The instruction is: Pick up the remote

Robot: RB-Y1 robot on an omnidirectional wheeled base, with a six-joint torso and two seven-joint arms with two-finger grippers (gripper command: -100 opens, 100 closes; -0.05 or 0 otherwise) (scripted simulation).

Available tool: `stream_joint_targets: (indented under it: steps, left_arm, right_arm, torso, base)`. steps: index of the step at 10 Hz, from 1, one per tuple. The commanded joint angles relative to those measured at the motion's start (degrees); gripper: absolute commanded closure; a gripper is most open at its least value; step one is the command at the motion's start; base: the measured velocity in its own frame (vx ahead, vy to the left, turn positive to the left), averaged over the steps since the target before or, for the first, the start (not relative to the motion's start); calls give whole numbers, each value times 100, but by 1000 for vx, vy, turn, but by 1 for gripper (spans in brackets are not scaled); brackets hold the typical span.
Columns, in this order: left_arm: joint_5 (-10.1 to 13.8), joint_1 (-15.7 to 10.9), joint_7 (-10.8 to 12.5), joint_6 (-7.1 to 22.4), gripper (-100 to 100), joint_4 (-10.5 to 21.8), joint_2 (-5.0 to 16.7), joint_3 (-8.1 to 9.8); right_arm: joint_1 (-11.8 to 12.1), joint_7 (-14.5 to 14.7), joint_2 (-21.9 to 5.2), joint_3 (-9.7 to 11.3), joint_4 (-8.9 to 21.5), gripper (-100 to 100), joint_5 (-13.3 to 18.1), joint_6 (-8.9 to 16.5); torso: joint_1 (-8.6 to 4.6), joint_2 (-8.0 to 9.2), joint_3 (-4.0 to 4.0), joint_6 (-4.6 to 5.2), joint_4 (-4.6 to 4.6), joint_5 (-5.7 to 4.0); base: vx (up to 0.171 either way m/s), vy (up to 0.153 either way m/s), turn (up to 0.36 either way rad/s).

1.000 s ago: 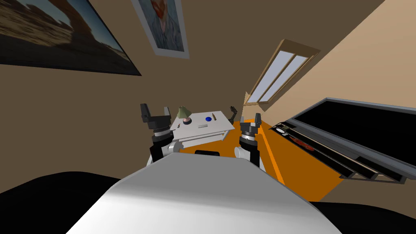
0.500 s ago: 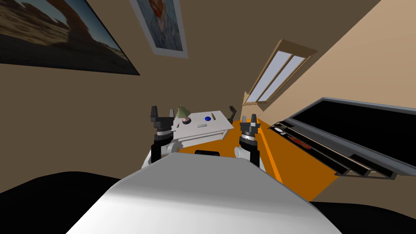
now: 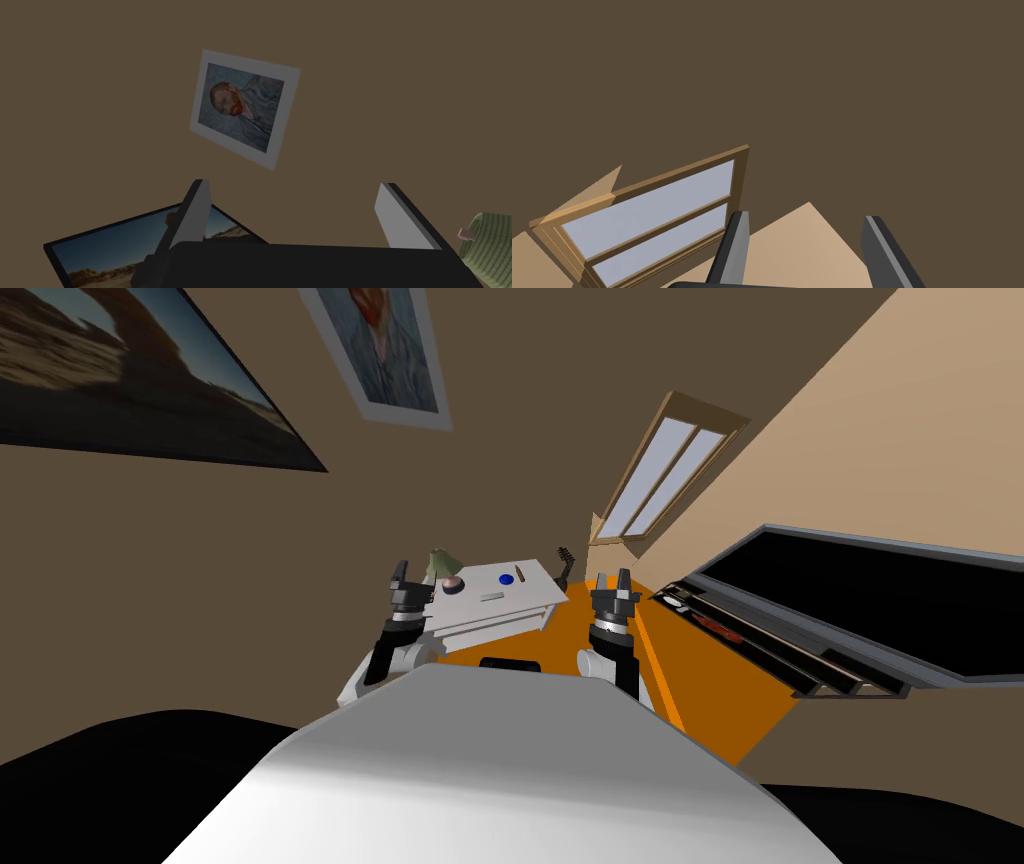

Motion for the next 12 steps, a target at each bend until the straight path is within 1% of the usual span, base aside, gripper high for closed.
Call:
stream_joint_targets:
  steps: [1,2,3,4,6,7,8,9,10,11,12]
  left_arm:
    - [77,11,133,66,-100,171,129,51]
    - [191,18,283,201,-100,396,285,81]
    - [318,23,434,354,-100,533,438,107]
    - [318,23,434,354,-100,636,438,107]
    - [614,28,732,712,-100,1055,733,145]
    - [614,28,732,712,-100,1153,733,145]
    - [783,26,877,917,-100,1326,878,157]
    - [783,26,877,917,-100,1426,878,157]
    - [966,21,1017,1138,-100,1645,1023,166]
    - [966,21,1017,1138,-100,1708,1023,166]
    - [1161,11,1150,1367,-100,1922,1170,170]
  right_arm:
    - [0,0,0,0,0,0,0,0]
    - [1,0,0,0,0,0,0,0]
    - [0,0,0,0,0,0,0,0]
    - [0,0,0,0,0,0,0,0]
    - [0,0,0,0,0,0,0,0]
    - [0,0,0,0,0,0,0,0]
    - [1,0,0,-1,0,0,0,0]
    - [0,0,0,0,0,0,0,0]
    - [1,0,0,-1,0,0,0,0]
    - [0,0,0,0,0,0,0,0]
    - [1,0,-1,-1,0,0,0,0]
  torso:
    - [0,0,0,0,0,0]
    - [6,-2,-1,-2,0,1]
    - [6,-4,-2,-1,-1,1]
    - [2,-7,-4,1,-1,1]
    - [6,-10,-5,0,-2,2]
    - [1,-9,-5,0,-2,0]
    - [5,-8,-4,-2,-1,1]
    - [6,-7,-4,-1,-2,1]
    - [9,-9,-5,-2,-1,2]
    - [9,-10,-6,0,-2,2]
    - [10,-11,-6,-3,-2,2]
  base:
    - [-18,-36,-31]
    - [-11,-39,-63]
    - [-5,-51,-154]
    - [-2,-36,-63]
    - [0,-49,-147]
    - [-5,-41,-77]
    - [-2,-40,-127]
    - [0,-30,-73]
    - [5,-36,-177]
    - [9,-26,-74]
    - [16,-34,-152]
